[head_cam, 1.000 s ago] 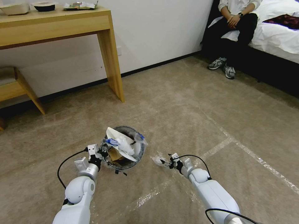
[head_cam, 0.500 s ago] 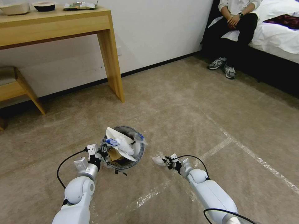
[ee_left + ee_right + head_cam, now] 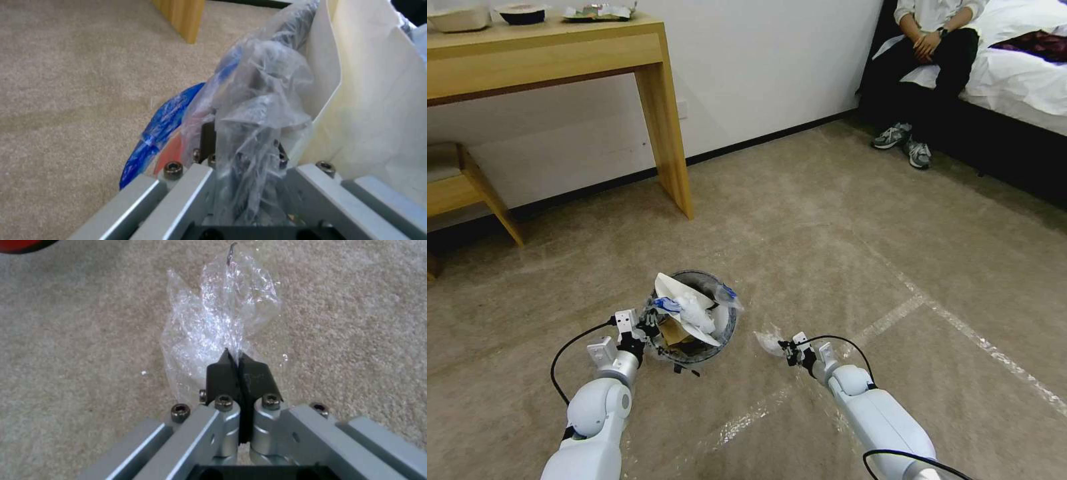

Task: Pick up the trash bin and place the garbage on the floor into it.

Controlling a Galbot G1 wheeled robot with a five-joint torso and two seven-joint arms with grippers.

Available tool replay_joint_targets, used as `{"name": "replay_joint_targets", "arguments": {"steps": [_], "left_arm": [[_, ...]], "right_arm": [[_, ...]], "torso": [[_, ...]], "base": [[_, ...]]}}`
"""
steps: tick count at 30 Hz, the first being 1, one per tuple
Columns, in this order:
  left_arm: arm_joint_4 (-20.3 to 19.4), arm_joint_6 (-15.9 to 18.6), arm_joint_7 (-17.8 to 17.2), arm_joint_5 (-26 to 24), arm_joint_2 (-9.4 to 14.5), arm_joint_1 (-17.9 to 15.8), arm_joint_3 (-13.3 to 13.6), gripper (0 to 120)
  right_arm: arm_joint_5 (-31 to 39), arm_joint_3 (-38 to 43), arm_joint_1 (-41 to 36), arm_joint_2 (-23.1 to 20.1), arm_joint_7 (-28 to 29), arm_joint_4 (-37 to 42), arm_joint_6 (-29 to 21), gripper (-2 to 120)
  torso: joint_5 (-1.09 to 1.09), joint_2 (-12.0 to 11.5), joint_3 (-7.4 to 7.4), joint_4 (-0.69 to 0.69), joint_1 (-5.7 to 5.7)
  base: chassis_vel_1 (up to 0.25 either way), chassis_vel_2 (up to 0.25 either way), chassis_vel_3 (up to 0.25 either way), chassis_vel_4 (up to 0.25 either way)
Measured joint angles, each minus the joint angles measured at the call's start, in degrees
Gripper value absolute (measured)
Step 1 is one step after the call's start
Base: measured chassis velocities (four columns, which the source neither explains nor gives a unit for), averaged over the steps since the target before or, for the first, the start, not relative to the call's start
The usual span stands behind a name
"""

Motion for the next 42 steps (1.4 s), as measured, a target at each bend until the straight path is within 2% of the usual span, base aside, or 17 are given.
{"name": "replay_joint_targets", "arguments": {"steps": [8, 18, 21, 24, 27, 33, 36, 42], "left_arm": [[-0.3, 0.0, 0.0, 0.0, 0.0, 0.2, 0.5, 1], [-1.0, 0.2, 0.1, -0.1, 0.1, 0.7, 1.5, 1], [-0.9, 0.3, 0.2, -0.4, 0.2, 1.0, 2.1, 1], [-0.8, 0.4, 0.3, -0.4, 0.3, 1.0, 2.3, 1], [-0.8, 0.5, 0.6, -0.4, 0.4, 1.3, 2.8, 1], [-1.1, 0.7, 0.8, -0.3, 0.4, 1.7, 3.1, 1], [-1.7, 0.8, 1.0, -0.2, 0.4, 2.6, 3.3, 1], [-2.4, 1.0, 1.2, -0.1, 0.6, 3.5, 3.7, 1]], "right_arm": [[0.1, 0.6, -1.8, -0.7, 0.1, 3.7, 0.5, 0], [1.4, 2.7, -8.0, -4.6, 1.2, 17.0, -1.3, 0], [1.6, 4.8, -10.7, -6.6, 1.5, 24.5, -1.9, 0], [1.8, 5.4, -11.5, -7.3, 1.7, 26.9, -2.1, 0], [2.6, 7.0, -13.5, -10.3, 2.5, 33.9, -2.7, 0], [4.3, 8.3, -14.9, -13.2, 3.2, 39.4, -3.5, 0], [6.2, 9.0, -15.7, -16.4, 3.6, 45.0, -4.1, 0], [8.4, 10.1, -17.7, -19.8, 3.7, 52.4, -4.6, 0]], "torso": [[0.00, 0.0, 0.00, 0.00, 0.00], [0.00, 0.0, 0.00, -0.01, -0.01], [0.00, 0.0, 0.00, 0.00, 0.00], [0.01, 0.0, 0.00, 0.00, -0.01], [0.00, 0.0, 0.00, 0.00, 0.00], [0.00, 0.0, -0.01, 0.00, -0.01], [0.01, 0.0, 0.00, 0.01, 0.00], [0.01, 0.0, 0.00, -0.01, 0.00]], "base": [[0.000, 0.000, 0.000, 0.000], [0.000, 0.000, 0.000, 0.000], [0.000, 0.000, 0.000, 0.000], [0.000, 0.000, 0.000, 0.000], [0.000, 0.000, 0.000, 0.000], [0.000, 0.000, 0.000, 0.000], [0.000, 0.000, 0.000, 0.000], [0.000, 0.000, 0.000, 0.000]]}}
